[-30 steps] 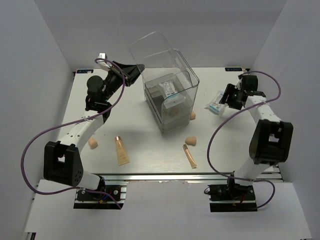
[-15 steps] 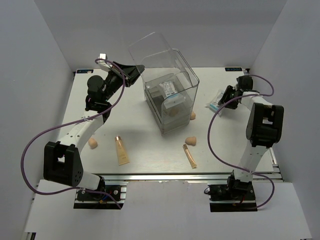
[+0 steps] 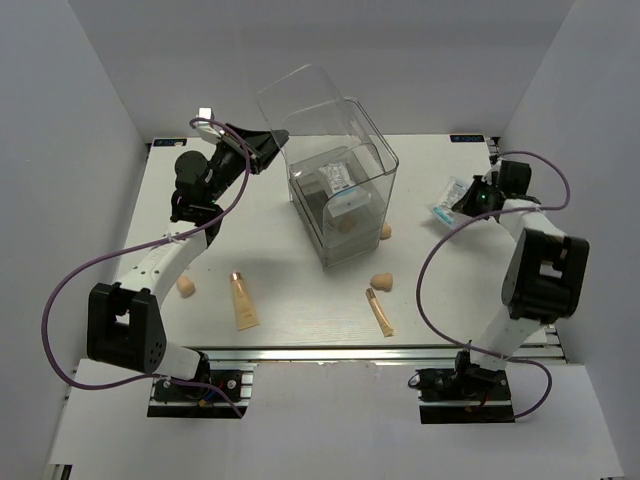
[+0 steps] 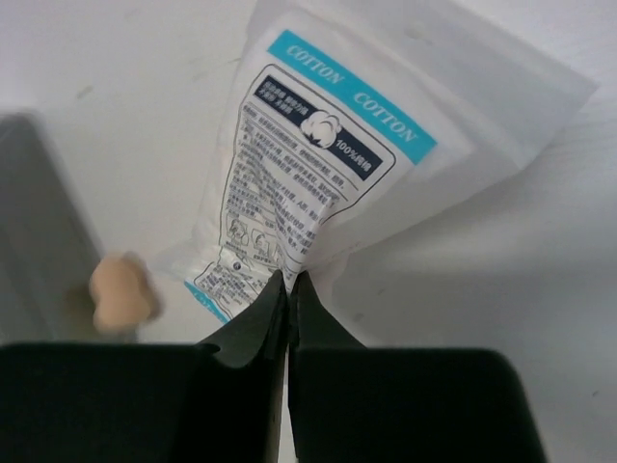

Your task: Organize the makeup

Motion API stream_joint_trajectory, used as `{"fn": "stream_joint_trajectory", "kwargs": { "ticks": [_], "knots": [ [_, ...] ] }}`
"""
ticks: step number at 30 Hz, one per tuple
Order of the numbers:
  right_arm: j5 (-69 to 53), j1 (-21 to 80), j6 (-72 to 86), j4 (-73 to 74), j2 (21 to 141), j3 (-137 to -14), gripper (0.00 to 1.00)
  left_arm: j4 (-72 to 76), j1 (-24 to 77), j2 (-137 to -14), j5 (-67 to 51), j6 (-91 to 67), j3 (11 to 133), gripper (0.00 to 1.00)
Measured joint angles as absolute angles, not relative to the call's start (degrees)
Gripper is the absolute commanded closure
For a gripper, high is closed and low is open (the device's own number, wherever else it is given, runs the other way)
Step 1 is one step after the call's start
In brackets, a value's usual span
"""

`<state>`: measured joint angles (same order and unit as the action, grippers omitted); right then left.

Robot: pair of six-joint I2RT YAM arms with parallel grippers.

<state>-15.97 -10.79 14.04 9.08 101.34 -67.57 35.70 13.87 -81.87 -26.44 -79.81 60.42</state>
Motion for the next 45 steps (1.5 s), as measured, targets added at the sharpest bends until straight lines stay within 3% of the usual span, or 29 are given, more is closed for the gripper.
{"fn": "stream_joint_trajectory", "kwargs": {
  "ticks": [11, 15, 20, 30, 35, 39, 45],
  "knots": [
    [-48.4, -10.3, -17.1, 1.5, 51.6, -50.5, 1.0, 37.2, 13.9, -82.4, -27.4, -80.4, 60.5, 0.67],
    [-58.7, -9.9, -32.2, 6.3, 45.6, -51.0, 1.0, 38.2, 13.9, -83.2, -27.8, -80.8, 60.8, 0.67],
    [-66.3, -2.6, -57.6, 23.9, 44.5, -53.6, 1.0, 39.0, 13.9, -84.7, -28.2, -81.3, 61.3, 0.66],
    [-60.0, 33.5, -78.1, 34.2, 52.6, -57.2, 1.0, 39.7, 13.9, -85.5, -28.7, -82.2, 61.4, 0.67],
    [-48.4, 48.2, -77.0, 21.9, 58.5, -55.9, 1.0, 39.6, 13.9, -85.5, -28.8, -82.3, 62.1, 0.67],
    [-38.8, 54.5, -73.9, 11.5, 64.2, -56.2, 1.0, 39.7, 13.9, -85.5, -29.0, -82.3, 63.6, 0.67],
    [-22.9, 55.0, -68.6, -7.7, 70.4, -56.2, 1.0, 39.7, 13.9, -85.5, -29.4, -82.4, 65.6, 0.67]
  ]
}}
